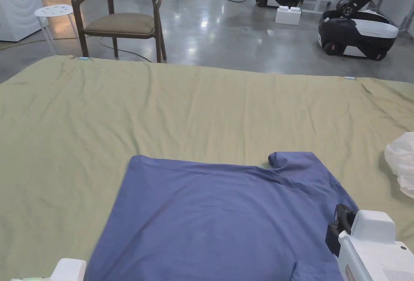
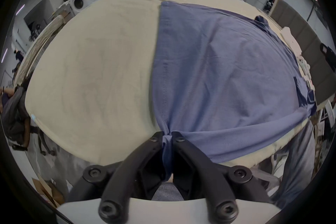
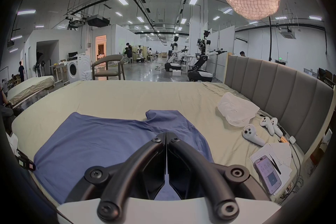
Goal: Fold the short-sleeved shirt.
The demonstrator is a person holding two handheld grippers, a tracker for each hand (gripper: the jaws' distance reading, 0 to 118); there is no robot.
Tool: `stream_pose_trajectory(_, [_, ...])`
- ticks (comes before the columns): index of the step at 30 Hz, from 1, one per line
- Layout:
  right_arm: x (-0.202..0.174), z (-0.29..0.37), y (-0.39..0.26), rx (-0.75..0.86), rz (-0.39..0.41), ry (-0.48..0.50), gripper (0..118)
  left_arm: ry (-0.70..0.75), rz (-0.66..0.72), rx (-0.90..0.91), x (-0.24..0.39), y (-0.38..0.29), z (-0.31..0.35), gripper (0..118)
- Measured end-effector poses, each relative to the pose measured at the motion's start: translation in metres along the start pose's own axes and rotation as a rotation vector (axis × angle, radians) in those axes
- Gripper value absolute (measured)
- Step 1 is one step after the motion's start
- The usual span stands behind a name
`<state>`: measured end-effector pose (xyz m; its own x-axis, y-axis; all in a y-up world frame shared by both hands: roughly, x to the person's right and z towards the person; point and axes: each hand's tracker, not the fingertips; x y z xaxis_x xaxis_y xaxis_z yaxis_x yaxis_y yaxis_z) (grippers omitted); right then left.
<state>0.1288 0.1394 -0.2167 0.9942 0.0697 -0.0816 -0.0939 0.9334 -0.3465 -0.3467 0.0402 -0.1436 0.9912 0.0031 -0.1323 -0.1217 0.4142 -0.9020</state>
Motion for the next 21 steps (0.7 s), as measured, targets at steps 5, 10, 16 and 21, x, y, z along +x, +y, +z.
stream_pose_trajectory(5, [0.031, 0.015, -0.008, -0.117, 0.026, -0.017, 0, 0.016, -0.027, 0.014, -0.004, -0.006, 0.002, 4])
stream_pose_trajectory(10, [0.072, 0.032, -0.034, -0.359, 0.066, -0.019, 32, 0.008, -0.023, 0.043, -0.010, -0.012, 0.006, 3])
stream_pose_trajectory(16, [0.090, 0.041, -0.088, -0.600, 0.122, -0.023, 62, 0.002, -0.010, 0.062, -0.011, -0.016, 0.007, 3])
stream_pose_trajectory(21, [0.092, 0.026, -0.123, -0.713, 0.101, 0.002, 60, 0.004, -0.010, 0.062, -0.012, -0.018, 0.005, 3])
